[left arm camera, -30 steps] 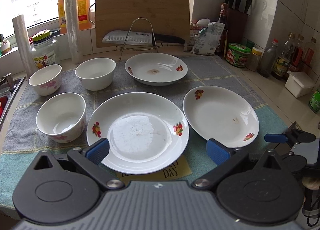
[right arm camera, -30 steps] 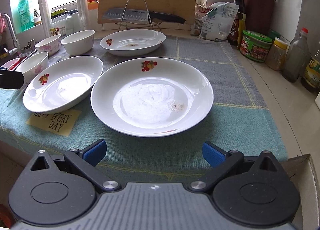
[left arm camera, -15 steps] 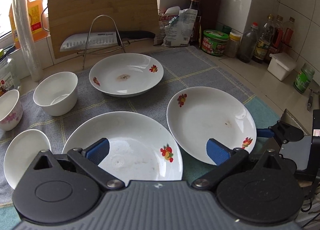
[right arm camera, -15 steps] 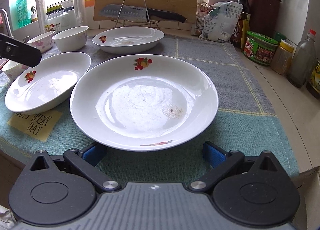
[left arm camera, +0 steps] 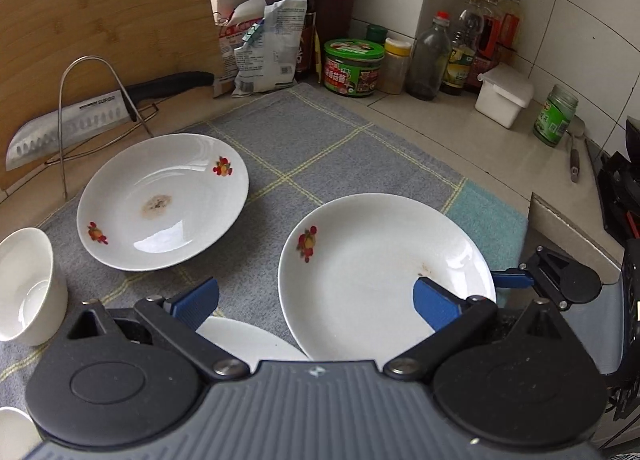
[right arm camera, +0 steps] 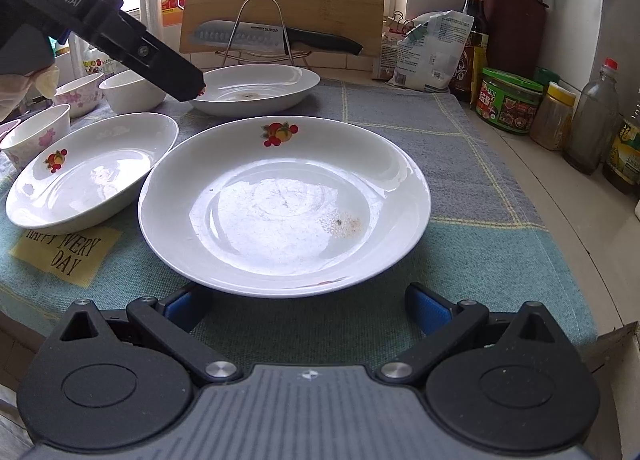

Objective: Organize plates and bowls
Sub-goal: 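Move the left gripper to the rim of the large flowered plate, then grasp the plate rim with the left gripper and lift it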

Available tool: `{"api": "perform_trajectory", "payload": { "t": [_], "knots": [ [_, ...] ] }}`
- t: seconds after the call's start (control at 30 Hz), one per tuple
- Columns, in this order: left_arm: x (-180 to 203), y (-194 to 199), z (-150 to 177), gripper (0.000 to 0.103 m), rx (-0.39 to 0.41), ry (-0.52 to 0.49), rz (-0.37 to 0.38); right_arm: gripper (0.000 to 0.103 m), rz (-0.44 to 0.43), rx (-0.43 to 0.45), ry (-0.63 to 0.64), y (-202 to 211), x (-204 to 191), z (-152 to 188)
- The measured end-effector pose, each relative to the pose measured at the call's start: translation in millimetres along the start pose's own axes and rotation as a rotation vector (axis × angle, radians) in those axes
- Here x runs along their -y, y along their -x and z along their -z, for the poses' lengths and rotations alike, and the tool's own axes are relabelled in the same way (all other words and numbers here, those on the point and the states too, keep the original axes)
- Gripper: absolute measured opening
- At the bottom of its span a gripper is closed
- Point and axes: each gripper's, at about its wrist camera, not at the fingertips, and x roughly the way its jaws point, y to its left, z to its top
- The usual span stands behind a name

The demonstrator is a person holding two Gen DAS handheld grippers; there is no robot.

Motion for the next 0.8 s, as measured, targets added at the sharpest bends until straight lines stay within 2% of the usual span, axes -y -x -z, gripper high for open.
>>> {"api": "perform_trajectory", "payload": {
  "t": [0.23, 0.8],
  "knots": [
    [-1, -31, -13, 0.102, -0.089, 0.010, 0.060, 0.103, -0.035, 0.046, 0.029, 0, 3, 5],
    [0, -82, -31, 0.102, -0.262, 0.017, 0.126, 0.103, -0.133, 0.076, 0.108, -7, 14, 3]
  ]
}}
